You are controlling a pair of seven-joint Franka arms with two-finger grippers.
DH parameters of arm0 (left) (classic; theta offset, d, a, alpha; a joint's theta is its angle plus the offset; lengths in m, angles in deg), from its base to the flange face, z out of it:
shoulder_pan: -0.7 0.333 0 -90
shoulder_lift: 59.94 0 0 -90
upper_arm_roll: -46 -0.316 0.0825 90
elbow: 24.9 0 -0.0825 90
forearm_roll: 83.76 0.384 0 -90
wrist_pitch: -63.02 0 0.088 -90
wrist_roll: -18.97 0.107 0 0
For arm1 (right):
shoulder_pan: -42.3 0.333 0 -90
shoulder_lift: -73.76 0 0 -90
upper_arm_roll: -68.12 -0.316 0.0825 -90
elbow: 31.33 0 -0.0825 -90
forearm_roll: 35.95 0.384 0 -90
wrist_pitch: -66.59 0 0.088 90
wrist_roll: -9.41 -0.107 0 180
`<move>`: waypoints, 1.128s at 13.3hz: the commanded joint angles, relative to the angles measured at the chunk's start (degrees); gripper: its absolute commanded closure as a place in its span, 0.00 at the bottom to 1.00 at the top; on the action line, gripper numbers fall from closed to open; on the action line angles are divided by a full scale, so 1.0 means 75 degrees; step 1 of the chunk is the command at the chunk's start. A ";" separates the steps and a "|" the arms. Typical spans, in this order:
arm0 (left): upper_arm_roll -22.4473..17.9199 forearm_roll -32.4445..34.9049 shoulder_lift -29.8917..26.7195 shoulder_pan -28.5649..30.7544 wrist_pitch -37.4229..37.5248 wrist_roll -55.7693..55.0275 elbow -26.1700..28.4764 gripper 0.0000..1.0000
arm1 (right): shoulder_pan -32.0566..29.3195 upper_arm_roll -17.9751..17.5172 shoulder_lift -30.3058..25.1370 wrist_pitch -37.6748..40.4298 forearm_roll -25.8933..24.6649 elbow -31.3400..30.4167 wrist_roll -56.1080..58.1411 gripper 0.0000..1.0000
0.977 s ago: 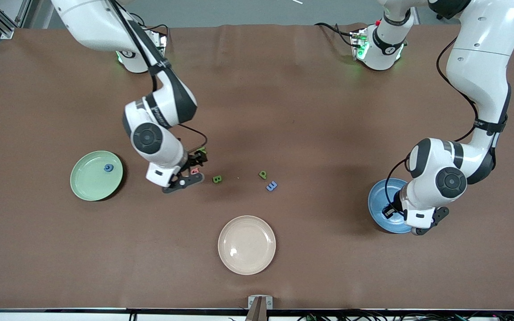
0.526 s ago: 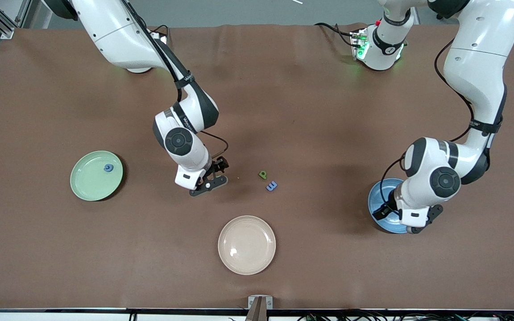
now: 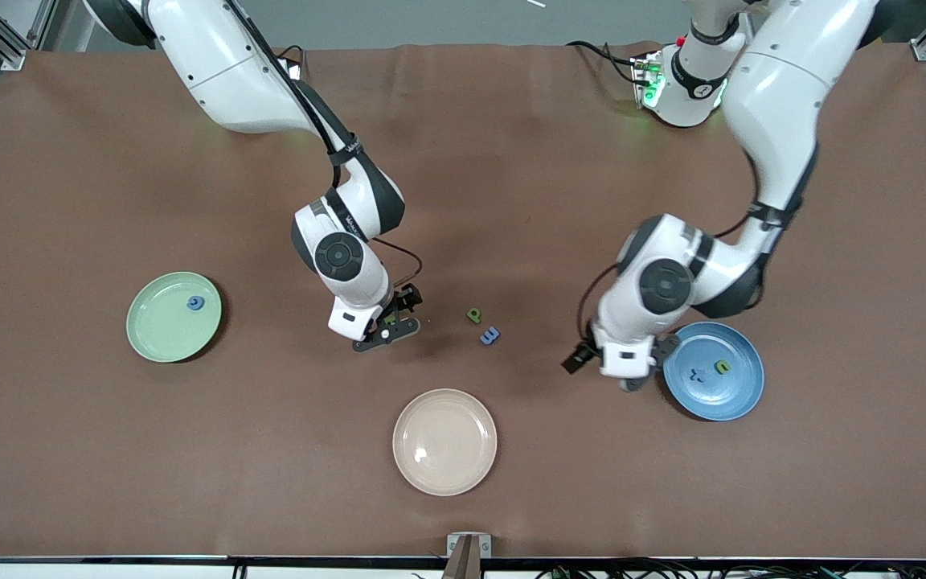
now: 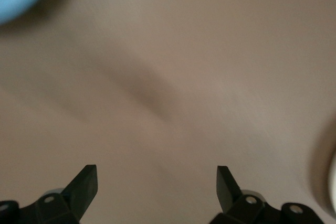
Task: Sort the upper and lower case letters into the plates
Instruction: 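Grasp the green B with the right gripper while the left gripper grasps the m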
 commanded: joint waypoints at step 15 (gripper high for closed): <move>-0.1236 0.0004 0.2251 -0.2787 -0.0164 -0.2694 -0.2508 0.08 | 0.0128 0.0120 0.0417 -0.0282 -0.0112 0.0313 -0.0158 0.49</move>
